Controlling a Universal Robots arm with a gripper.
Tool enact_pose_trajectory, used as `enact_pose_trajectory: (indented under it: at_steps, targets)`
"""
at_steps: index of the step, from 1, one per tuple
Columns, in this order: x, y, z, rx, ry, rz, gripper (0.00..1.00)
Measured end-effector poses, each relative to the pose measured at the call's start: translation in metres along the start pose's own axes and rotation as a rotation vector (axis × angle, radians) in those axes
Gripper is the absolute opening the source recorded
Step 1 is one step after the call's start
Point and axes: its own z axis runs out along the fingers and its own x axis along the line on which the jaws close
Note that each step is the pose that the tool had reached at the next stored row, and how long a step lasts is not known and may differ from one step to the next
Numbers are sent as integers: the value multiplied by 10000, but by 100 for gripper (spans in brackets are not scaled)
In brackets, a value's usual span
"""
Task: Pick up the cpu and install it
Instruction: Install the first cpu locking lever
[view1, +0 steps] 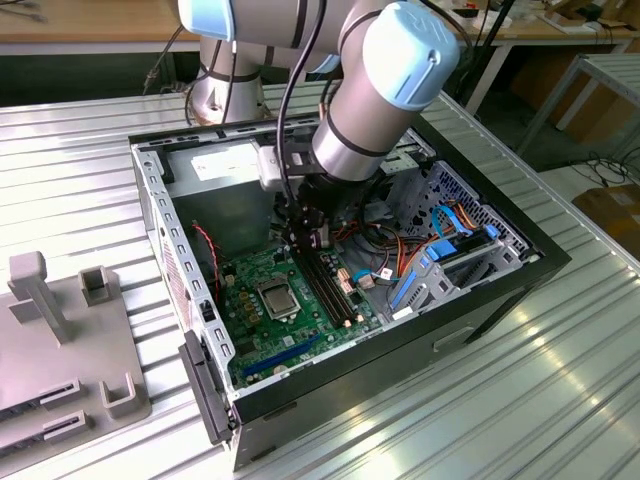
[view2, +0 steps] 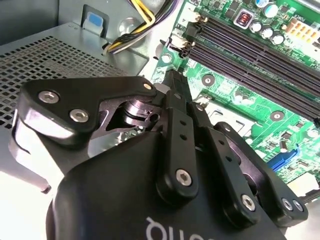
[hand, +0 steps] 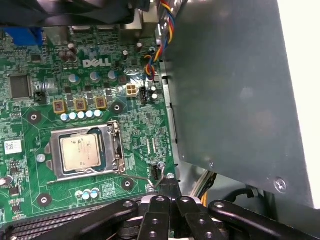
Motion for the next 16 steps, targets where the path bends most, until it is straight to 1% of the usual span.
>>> enact_pose_trajectory:
  at_steps: [3, 12, 16]
  targets:
    - [7, -2, -1, -7, 3, -33, 11]
    - [86, -34, -21, -7, 0, -32, 11]
    - [91, -33, -50, -9, -9, -37, 11]
